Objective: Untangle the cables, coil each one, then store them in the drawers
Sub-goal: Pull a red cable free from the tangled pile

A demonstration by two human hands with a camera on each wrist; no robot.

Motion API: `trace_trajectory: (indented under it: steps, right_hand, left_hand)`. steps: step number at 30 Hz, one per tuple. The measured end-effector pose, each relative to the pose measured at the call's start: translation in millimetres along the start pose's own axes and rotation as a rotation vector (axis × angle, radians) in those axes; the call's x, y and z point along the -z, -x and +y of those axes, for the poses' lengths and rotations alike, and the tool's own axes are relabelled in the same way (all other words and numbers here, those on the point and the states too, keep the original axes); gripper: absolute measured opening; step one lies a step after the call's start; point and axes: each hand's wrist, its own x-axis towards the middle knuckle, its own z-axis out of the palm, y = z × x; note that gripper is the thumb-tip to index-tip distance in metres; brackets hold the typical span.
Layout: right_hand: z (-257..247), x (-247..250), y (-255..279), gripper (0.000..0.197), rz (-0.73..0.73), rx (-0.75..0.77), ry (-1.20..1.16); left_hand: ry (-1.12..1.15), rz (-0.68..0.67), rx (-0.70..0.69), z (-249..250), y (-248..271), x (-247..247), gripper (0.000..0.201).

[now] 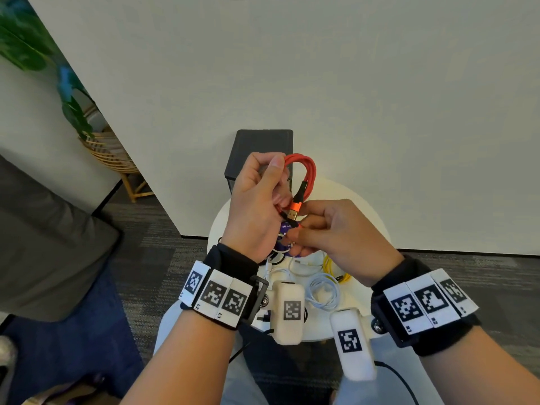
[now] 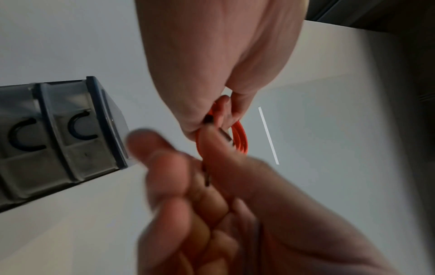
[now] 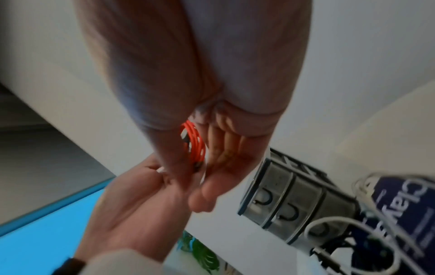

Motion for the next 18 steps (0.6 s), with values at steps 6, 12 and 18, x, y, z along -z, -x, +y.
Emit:
trace_trajectory:
  steps: [6, 12, 18]
  right_hand:
    - [-1.7, 13.7, 8.3, 0.016, -0.065, 0.075, 0.288]
    - [-10.2, 43.4, 16.8, 0.023, -0.079, 0.134, 0.55]
    - [-40.9, 61.3, 27.2, 0.022, -0.093, 0.197, 0.625]
  left_hand:
    - [0.131, -0.033, 0.091, 5.0, -5.0, 11.9, 0.028]
    - [0.105, -0.111, 0.151, 14.6, -3.8, 11.8, 0.031]
    - [-0.059, -0.118, 0.126, 17.4, -1.5, -1.0, 0.031]
